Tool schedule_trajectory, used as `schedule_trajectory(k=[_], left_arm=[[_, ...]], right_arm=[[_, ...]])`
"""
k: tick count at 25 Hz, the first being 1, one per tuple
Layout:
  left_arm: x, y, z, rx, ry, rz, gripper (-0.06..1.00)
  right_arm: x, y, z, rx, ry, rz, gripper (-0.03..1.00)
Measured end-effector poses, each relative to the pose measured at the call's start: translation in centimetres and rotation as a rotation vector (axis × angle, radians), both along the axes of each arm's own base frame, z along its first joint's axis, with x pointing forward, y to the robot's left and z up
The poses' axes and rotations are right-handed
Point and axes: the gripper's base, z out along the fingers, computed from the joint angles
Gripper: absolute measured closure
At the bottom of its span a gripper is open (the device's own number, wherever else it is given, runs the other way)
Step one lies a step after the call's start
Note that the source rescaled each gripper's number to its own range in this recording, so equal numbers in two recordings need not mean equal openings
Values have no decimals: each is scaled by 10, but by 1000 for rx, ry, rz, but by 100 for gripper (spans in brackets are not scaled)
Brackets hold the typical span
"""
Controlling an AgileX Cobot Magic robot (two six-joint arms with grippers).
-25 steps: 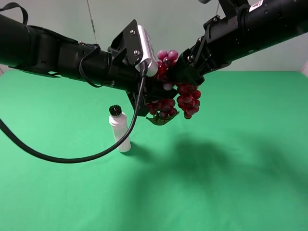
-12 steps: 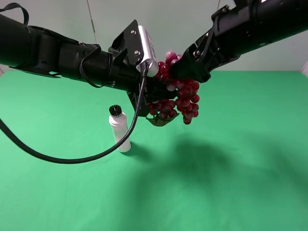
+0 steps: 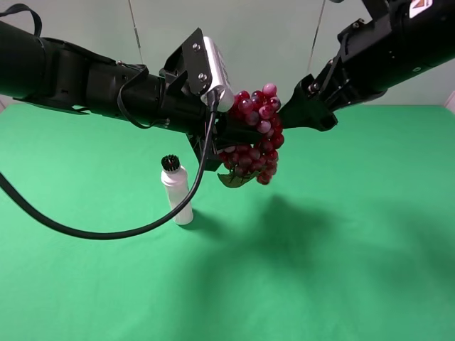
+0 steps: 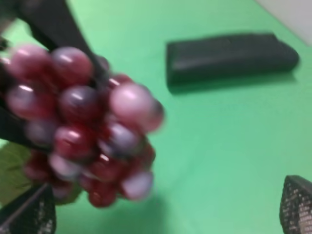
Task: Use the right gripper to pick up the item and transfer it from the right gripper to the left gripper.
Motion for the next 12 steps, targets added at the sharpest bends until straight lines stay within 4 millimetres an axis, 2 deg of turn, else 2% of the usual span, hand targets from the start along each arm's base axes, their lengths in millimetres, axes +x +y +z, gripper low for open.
schedule_trajectory(k=[5,12], left_arm=[[0,0,0,0,0,0,91],[0,0,0,0,0,0,92]], right_arm=[[-6,-15,2,8,98,-215,-3],[-25,-49,12,18,65,-430,-3]])
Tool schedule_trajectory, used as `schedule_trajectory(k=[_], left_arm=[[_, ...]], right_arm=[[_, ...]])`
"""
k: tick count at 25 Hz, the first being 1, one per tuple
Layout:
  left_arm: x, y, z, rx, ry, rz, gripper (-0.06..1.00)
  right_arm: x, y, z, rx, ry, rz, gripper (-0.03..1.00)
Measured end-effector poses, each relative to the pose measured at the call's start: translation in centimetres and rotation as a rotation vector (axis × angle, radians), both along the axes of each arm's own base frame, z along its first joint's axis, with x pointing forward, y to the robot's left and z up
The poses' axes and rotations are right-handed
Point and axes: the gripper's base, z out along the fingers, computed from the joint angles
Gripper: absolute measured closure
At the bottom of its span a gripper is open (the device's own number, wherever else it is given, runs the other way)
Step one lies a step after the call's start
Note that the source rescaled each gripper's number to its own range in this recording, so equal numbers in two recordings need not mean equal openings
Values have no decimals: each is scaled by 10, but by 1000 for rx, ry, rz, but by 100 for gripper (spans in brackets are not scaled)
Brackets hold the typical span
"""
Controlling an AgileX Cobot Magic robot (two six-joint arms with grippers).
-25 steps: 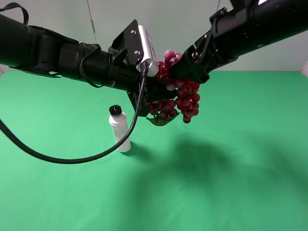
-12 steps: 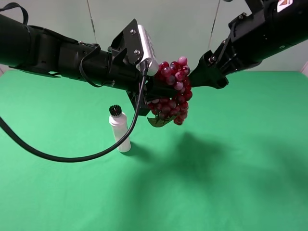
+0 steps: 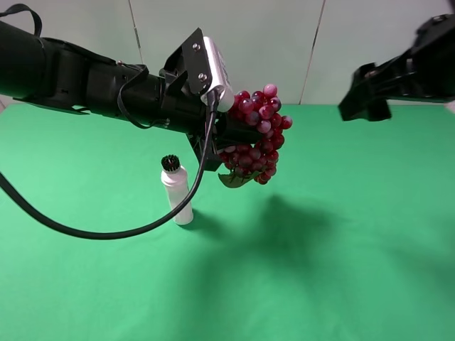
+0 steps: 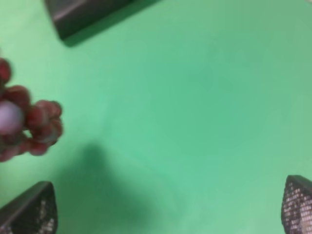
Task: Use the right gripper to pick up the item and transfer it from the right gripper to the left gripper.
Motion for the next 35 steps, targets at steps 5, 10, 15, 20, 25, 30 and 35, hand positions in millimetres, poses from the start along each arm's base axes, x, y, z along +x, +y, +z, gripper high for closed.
schedule_trajectory(k=[5,10,15,20,25,30,35], left_arm=[[0,0,0,0,0,0,92],[0,0,0,0,0,0,93],[0,0,0,0,0,0,93],[0,0,0,0,0,0,93],[0,0,0,0,0,0,93],[0,0,0,-1,0,1,93],[0,0,0,-1,0,1,93]], right_arm=[[-22,-39,2,14,-13,-153,-3],[-62,-56,15,76,-119,-166,-3],[-109,-74,20,96,-214,-148,-3],[-150,-89,13,131,-276,-152,-3],[-180,-98,3,188,-337,-145,-3],[-196,-102,-10,212,-368,-121,-3],[-193,-96,-28,218,-306,-80,-3]])
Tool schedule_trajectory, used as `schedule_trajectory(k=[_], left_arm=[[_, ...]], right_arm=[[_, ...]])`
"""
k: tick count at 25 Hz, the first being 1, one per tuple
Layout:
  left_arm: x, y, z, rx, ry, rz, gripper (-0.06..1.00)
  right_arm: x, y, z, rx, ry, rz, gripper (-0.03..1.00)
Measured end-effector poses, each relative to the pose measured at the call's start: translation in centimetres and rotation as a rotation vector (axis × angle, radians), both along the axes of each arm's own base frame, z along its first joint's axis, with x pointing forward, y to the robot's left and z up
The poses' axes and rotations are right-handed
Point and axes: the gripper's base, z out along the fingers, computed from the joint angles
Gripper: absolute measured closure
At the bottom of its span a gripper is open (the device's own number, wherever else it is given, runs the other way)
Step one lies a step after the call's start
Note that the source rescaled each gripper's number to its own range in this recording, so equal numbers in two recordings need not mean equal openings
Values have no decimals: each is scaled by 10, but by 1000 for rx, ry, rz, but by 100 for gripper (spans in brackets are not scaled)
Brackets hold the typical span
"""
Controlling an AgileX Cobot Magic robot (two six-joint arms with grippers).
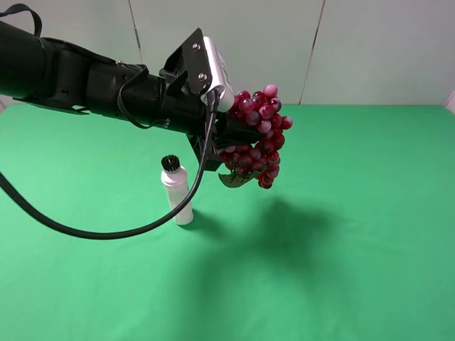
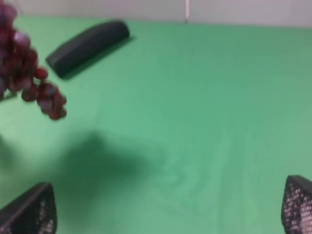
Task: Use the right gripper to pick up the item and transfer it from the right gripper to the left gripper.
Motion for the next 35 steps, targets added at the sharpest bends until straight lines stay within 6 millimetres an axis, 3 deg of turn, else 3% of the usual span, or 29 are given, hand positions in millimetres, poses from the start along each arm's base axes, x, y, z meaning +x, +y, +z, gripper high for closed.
schedule_trajectory(k=[7,26,35], left_arm=[[0,0,0,0,0,0,93],[0,0,0,0,0,0,94],[0,0,0,4,-1,4,94]], right_arm=[[6,6,-26,-76,71,71,-3],[5,10,-25,-31,84,102,-3],[-14,4,-24,9,-40,-56,-3]])
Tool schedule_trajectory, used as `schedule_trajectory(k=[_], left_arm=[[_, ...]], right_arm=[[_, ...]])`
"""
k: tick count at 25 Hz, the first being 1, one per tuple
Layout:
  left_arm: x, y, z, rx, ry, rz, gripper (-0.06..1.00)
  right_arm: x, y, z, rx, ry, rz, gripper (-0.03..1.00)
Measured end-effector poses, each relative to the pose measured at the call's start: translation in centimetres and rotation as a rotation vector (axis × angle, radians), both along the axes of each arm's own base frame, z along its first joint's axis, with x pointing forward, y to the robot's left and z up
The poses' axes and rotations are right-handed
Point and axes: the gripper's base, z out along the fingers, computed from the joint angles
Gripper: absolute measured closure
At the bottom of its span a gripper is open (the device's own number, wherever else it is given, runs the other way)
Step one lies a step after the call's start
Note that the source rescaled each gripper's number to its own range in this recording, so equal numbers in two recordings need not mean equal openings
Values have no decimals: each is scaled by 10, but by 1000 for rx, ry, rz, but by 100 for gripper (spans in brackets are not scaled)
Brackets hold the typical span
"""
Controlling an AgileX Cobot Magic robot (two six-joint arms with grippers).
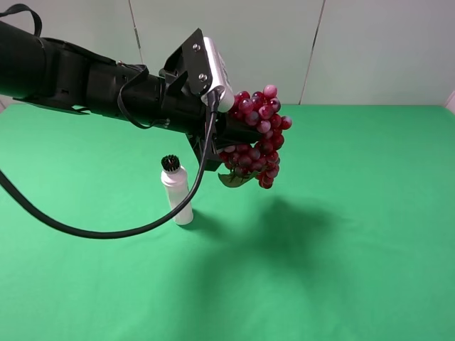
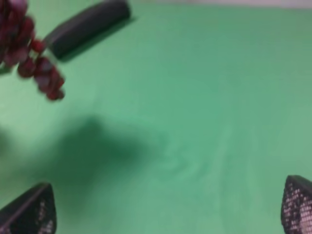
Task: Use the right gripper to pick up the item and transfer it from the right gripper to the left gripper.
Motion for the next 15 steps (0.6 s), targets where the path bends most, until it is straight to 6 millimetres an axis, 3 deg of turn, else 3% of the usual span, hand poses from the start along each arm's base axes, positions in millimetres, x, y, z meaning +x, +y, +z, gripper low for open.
schedule_trajectory(k=[15], left_arm=[[0,0,0,0,0,0,94]], right_arm=[[0,1,0,0,-4,-278,-3]])
